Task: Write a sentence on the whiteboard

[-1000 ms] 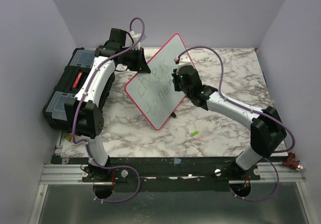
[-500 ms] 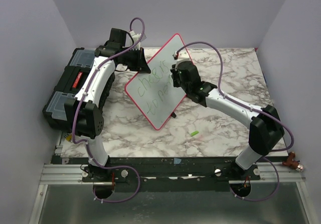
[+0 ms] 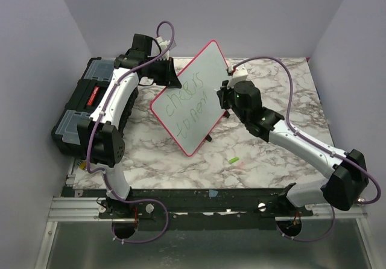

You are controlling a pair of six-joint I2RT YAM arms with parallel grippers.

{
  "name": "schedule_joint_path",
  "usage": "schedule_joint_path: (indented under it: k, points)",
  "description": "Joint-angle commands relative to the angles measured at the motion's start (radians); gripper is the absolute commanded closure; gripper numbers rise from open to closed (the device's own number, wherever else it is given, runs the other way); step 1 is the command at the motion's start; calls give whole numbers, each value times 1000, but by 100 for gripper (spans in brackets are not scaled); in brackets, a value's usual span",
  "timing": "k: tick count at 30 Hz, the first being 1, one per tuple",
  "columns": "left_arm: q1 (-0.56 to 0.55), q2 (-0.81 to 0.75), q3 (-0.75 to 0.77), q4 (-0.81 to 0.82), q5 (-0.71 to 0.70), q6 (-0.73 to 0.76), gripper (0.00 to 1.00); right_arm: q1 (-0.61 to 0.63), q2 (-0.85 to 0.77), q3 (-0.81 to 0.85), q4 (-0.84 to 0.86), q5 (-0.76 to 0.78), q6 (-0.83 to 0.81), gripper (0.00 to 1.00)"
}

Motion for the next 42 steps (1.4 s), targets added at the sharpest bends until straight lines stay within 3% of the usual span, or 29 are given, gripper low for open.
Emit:
schedule_joint_path:
  k: [1, 10, 20, 42]
  points:
    - [-8, -46, -9, 2, -81, 67, 100, 1, -41, -97, 7, -34, 48, 99]
    - [-8, -79, -50, 18, -118, 79, 100, 1, -132, -252, 65, -194, 84, 99]
    - [-15, -86, -31, -5, -153, 93, 100, 1, -151, -263, 18, -317, 89, 99]
    - [-16, -77, -51, 6, -144, 89, 100, 1, -127, -305, 99, -298, 82, 99]
